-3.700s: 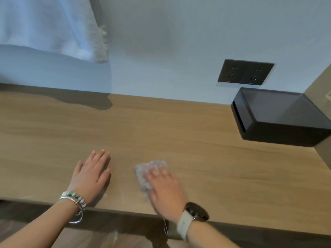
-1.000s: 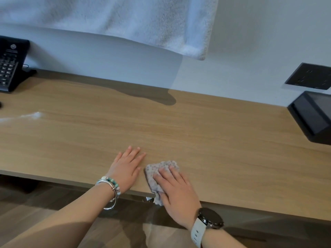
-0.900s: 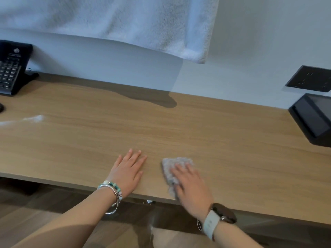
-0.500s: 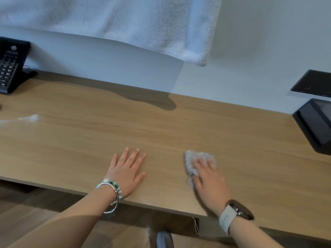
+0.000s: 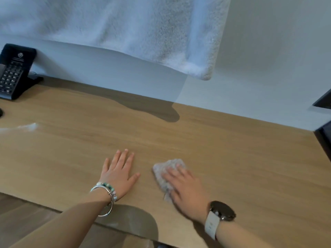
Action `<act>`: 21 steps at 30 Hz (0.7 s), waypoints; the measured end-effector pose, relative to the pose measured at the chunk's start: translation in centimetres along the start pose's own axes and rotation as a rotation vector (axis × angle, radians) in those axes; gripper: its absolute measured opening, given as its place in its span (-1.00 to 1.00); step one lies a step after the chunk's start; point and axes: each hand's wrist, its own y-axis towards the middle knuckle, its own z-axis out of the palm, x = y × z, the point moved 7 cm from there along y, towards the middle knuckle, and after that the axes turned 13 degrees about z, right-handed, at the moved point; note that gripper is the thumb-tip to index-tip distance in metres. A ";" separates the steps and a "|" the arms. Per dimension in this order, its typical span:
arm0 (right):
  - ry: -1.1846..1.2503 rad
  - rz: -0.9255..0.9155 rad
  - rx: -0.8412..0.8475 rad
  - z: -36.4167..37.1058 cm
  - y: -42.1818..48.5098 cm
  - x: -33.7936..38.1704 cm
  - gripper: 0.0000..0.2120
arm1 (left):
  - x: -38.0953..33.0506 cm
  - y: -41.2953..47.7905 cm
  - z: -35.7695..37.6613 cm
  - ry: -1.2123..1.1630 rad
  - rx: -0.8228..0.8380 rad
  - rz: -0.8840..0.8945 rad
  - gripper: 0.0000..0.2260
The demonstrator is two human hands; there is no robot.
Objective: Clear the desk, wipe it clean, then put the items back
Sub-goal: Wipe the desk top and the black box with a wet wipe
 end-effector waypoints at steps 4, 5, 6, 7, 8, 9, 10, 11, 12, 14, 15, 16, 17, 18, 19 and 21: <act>0.098 0.538 -0.049 -2.0 3.0 -11.8 -0.56 | 0.2 0.6 -0.6 -0.034 0.002 -0.007 -0.36; 0.113 0.655 -0.034 -2.0 3.2 -13.3 -0.54 | 0.2 0.8 -0.7 -0.039 0.002 -0.009 -0.38; 0.111 0.714 -0.046 -2.0 3.4 -13.4 -0.53 | 0.2 1.1 -0.8 -0.035 0.005 -0.011 -0.39; 0.093 0.670 -0.070 -1.9 3.8 -11.9 -0.51 | 0.2 1.4 -0.8 -0.027 0.012 -0.013 -0.39; 0.072 0.541 -0.113 -1.6 4.0 -9.1 -0.48 | 0.3 1.7 -0.8 -0.023 0.018 -0.017 -0.40; 0.070 0.361 -0.113 -1.0 3.8 -5.4 -0.48 | 0.3 2.0 -0.8 -0.021 0.020 -0.021 -0.40; 0.047 0.165 -0.114 -0.4 3.0 -1.9 -0.51 | 0.3 2.2 -0.9 -0.021 0.023 -0.025 -0.40; 0.026 0.023 -0.101 0.0 2.0 0.7 -0.53 | 0.3 2.5 -1.0 -0.022 0.027 -0.028 -0.40; 0.028 -0.041 -0.068 0.0 1.5 1.6 -0.55 | 0.3 2.7 -1.1 -0.026 0.031 -0.032 -0.41; 0.014 0.013 -0.092 -0.7 2.9 -1.3 -0.57 | 0.3 2.8 -1.2 -0.030 0.038 -0.038 -0.40; 0.025 0.115 -0.113 -1.0 3.8 -4.1 -0.58 | 0.3 2.9 -1.2 -0.031 0.041 -0.039 -0.40; 0.050 0.261 -0.103 -1.3 4.8 -7.4 -0.58 | 0.3 2.9 -1.2 -0.033 0.042 -0.039 -0.40; 0.090 0.435 -0.092 -1.8 5.3 -10.7 -0.59 | 0.3 2.9 -1.1 -0.033 0.043 -0.039 -0.40; 0.132 0.595 -0.069 -1.9 5.6 -13.1 -0.59 | 0.4 2.9 -1.0 -0.034 0.044 -0.039 -0.39; 0.144 0.721 -0.064 -2.0 5.6 -14.2 -0.57 | 0.4 2.8 -1.0 -0.033 0.048 -0.041 -0.38; 0.098 0.677 -0.122 -1.9 6.1 -11.3 -0.54 | 0.4 3.0 -1.0 -0.027 0.057 -0.045 -0.36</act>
